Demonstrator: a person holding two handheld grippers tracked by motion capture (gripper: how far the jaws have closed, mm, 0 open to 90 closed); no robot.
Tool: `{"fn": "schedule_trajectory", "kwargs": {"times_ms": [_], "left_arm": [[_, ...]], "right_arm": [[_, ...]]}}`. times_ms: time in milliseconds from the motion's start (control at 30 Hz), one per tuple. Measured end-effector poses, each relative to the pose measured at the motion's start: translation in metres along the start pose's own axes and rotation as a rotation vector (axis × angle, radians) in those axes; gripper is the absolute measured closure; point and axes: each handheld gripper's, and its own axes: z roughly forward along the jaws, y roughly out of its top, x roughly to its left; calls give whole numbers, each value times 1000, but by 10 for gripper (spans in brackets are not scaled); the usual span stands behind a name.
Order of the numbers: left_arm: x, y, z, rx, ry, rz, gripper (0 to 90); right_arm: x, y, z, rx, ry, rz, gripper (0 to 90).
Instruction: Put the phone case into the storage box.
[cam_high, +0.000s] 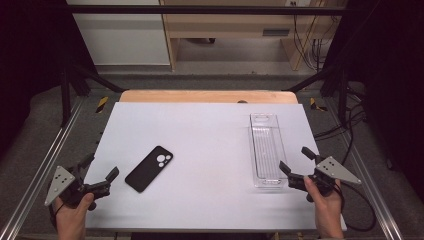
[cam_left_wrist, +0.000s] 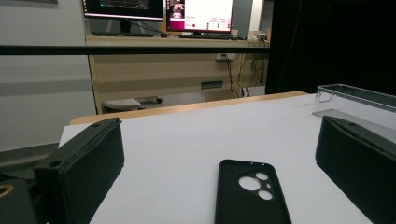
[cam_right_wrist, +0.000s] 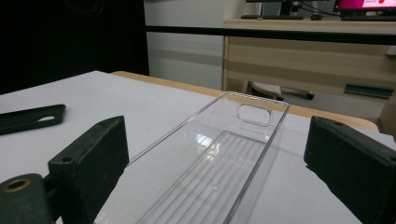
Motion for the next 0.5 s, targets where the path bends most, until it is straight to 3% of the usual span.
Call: {"fn": "schedule_trajectory", "kwargs": {"times_ms": [500], "left_arm": [[-4, -3, 7, 76, 7, -17, 22]], "right_arm": [[-1, -2, 1, 7, -40, 10, 57]]}}
